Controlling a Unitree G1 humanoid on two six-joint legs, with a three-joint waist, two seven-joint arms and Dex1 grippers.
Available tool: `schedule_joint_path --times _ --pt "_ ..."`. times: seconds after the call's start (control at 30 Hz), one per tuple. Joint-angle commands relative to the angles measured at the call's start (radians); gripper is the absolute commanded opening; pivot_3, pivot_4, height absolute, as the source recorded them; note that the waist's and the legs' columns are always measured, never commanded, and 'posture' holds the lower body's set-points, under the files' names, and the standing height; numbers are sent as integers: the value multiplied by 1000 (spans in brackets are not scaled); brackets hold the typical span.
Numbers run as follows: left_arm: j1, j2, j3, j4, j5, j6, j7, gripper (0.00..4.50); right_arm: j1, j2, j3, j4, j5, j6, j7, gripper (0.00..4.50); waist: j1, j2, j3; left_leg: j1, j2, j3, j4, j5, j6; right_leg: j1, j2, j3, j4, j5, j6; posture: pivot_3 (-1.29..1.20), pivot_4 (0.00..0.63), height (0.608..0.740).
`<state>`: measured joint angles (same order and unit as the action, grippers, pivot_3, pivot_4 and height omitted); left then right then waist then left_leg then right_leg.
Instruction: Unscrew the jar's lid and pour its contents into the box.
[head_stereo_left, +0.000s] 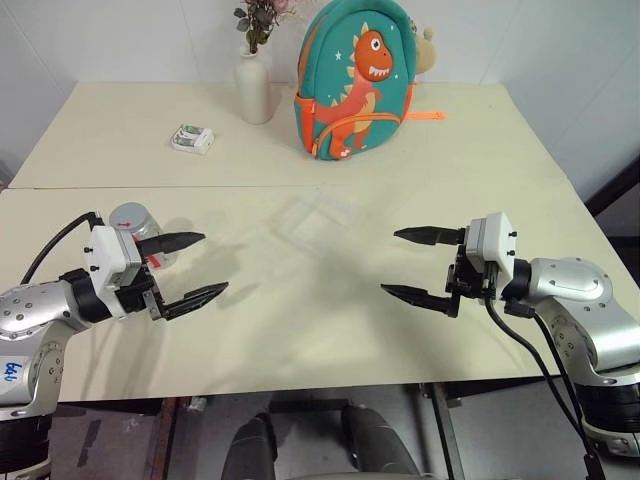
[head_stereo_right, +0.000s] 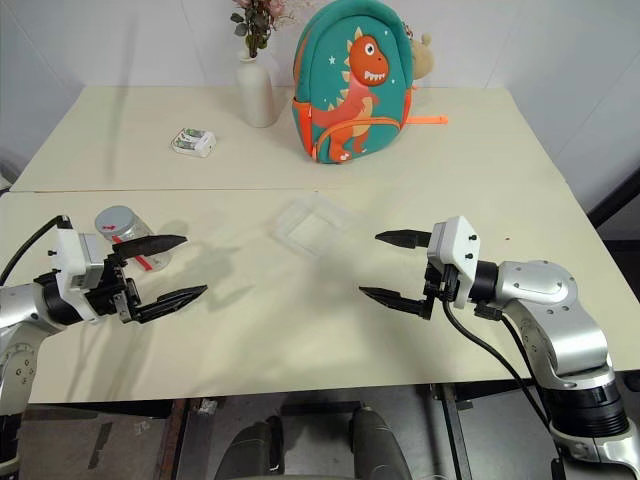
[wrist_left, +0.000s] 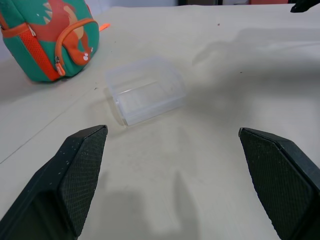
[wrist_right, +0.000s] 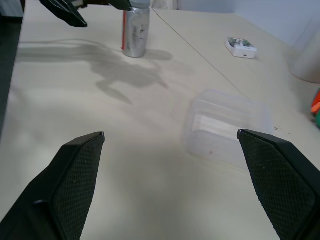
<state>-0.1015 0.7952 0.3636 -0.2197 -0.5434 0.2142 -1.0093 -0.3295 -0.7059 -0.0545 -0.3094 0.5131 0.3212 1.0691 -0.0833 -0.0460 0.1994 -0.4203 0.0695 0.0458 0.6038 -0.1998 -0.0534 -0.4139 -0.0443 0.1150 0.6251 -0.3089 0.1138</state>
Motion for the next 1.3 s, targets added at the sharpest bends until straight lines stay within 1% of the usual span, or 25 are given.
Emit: schedule_joint_path --times 0.03,0.13,0.23,0.33,0.43,0.5,0.53,0.6,0.63,0.7,0.77,0.83,0.93,1.0,1.1,1.17,1.3 --pt "-2 4 19 -12 -5 -16 3 4487 -1 -8 -13 -31 28 7 8 4500 0 0 0 0 0 0 0 0 0 0 0 0 0 0 0 0 150 740" --pt "14 -3 25 -13 -1 -21 10 4487 -9 -1 -8 -23 21 -1 6 4500 0 0 0 0 0 0 1 0 0 0 0 0 1 0 0 0 150 740" --pt "39 -25 38 -26 4 -25 51 4487 -24 6 -1 -20 25 -2 8 4500 -1 0 0 0 0 0 1 0 0 0 0 0 1 0 0 0 150 740" --pt "103 -77 74 -50 27 -49 127 4487 -47 24 17 -14 24 -5 7 4500 -3 0 0 0 0 0 1 0 0 0 0 0 1 0 0 0 150 740" --pt "176 -162 121 -83 61 -78 246 4487 -70 45 35 -5 22 -11 13 4500 -1 0 0 0 0 0 1 0 0 0 0 0 1 0 0 0 150 740" --pt "233 -238 148 -129 71 -87 335 4487 -89 62 50 4 18 -16 14 4500 -1 0 0 0 0 -1 2 0 0 0 0 0 1 0 1 0 150 740" --pt "262 -279 153 -167 39 -65 369 4487 -99 69 56 10 15 -18 15 4500 0 0 0 0 0 -1 2 0 0 0 0 0 1 0 1 0 150 740" --pt "312 -341 135 -226 93 -84 442 4487 -118 81 65 28 9 -26 18 4500 0 0 0 0 0 -1 4 0 0 1 0 0 1 1 1 0 150 740" --pt "322 -368 132 -242 132 -94 491 4487 -126 85 67 37 6 -30 20 4500 0 0 0 0 0 -1 5 0 1 2 0 0 1 1 2 0 150 740" --pt "299 -456 153 -257 207 -81 674 4487 -149 91 73 59 4 -36 26 4500 3 0 0 0 0 -1 7 -1 1 3 0 0 1 1 2 0 150 740" --pt "273 -505 147 -272 257 -53 783 4487 -169 95 76 77 3 -39 31 4500 4 -1 0 0 0 -2 9 0 1 4 0 0 1 1 2 0 150 740" --pt "244 -521 100 -280 338 -19 859 4487 -185 99 82 90 -1 -45 39 4500 3 -1 0 0 -1 -2 10 0 1 5 0 1 0 2 2 0 150 740" --pt "188 -551 89 -265 389 26 963 4487 -195 105 89 92 -5 -47 42 4500 1 -1 -1 0 -2 -2 10 0 1 6 0 1 -2 3 2 0 150 740" --pt "164 -554 88 -253 414 49 1002 4487 -198 108 91 90 -6 -47 43 4500 0 -2 -1 0 -2 -2 10 0 1 6 0 1 -3 4 3 0 150 740" --pt "92 -521 76 -178 400 48 980 4487 -202 112 93 72 -6 -39 33 4500 0 -1 -1 0 -2 -2 8 1 2 5 0 1 -3 4 3 0 150 740" --pt "51 -490 76 -123 421 45 985 4487 -201 113 93 60 -5 -35 28 4500 1 -2 -1 0 -2 -3 8 1 3 4 0 0 -2 4 3 0 150 740" --pt "-7 -472 76 -37 404 34 980 4487 -188 109 87 40 -4 -30 15 4500 0 -1 -1 -1 -1 -3 8 1 2 4 0 1 -2 5 5 0 150 740"
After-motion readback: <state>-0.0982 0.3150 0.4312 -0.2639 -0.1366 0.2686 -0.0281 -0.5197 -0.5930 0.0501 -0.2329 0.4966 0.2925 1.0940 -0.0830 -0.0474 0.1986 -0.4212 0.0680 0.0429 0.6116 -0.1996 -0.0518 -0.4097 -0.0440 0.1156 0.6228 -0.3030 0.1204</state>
